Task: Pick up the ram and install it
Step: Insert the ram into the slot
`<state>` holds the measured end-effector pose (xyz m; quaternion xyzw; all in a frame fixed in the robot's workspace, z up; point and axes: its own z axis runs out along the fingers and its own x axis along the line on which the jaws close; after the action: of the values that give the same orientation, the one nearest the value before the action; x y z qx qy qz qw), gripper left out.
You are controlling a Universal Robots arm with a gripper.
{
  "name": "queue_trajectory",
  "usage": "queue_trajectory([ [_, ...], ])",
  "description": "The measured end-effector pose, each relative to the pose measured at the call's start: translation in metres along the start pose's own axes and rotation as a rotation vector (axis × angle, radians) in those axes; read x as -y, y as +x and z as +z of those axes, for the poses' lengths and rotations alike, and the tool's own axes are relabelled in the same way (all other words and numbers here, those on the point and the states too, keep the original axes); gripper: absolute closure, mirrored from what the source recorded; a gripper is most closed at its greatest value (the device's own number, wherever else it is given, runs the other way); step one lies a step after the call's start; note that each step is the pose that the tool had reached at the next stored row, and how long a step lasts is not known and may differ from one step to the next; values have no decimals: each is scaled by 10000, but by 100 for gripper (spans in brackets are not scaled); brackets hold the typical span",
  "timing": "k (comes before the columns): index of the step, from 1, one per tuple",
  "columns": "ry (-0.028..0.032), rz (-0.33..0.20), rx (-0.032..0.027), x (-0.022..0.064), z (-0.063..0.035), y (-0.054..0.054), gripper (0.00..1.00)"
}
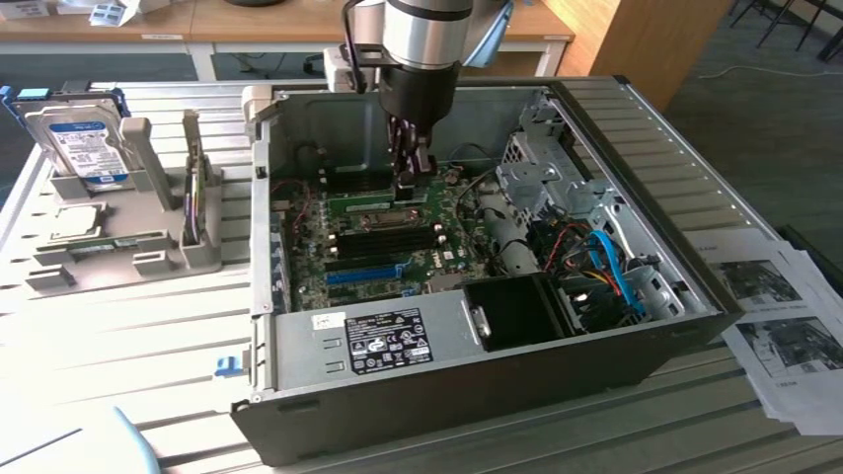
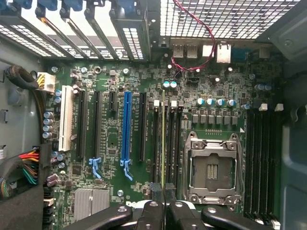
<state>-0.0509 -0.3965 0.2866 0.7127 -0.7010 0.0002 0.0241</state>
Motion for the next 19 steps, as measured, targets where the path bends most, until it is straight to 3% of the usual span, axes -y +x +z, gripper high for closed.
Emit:
queue_trajectory([
  [19,-1,20,2,104,-3,2,89],
])
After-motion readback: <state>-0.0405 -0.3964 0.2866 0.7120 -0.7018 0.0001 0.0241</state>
